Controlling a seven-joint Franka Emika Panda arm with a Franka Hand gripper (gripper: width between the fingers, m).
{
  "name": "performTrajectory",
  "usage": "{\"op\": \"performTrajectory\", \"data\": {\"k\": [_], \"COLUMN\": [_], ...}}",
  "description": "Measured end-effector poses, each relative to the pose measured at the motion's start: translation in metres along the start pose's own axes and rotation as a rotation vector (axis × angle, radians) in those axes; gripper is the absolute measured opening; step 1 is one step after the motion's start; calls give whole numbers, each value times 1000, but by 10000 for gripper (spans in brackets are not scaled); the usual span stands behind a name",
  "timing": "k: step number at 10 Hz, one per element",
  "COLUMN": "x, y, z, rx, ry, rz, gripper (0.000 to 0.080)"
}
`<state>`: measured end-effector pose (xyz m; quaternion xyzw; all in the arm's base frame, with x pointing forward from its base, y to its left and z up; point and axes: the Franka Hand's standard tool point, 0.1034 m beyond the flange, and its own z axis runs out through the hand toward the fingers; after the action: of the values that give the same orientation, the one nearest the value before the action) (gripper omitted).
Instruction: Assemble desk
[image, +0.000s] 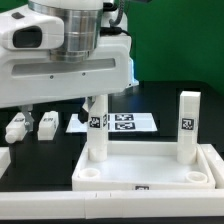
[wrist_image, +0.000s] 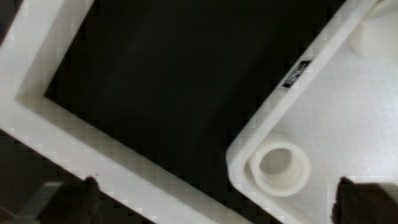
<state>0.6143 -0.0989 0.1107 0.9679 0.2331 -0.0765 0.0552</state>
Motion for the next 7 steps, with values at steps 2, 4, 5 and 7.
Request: {"op": "performTrajectory", "data": {"k": [2,4,5,7], "x": [-16,-50,-58,-59], "y": [10,27,27,22], "z": [1,7,11,15], "rx": [45,115,102,101], "ry": [-11,-38,-8,-9], "rz": [144,301,364,416], "gripper": [649,649,649,649]}}
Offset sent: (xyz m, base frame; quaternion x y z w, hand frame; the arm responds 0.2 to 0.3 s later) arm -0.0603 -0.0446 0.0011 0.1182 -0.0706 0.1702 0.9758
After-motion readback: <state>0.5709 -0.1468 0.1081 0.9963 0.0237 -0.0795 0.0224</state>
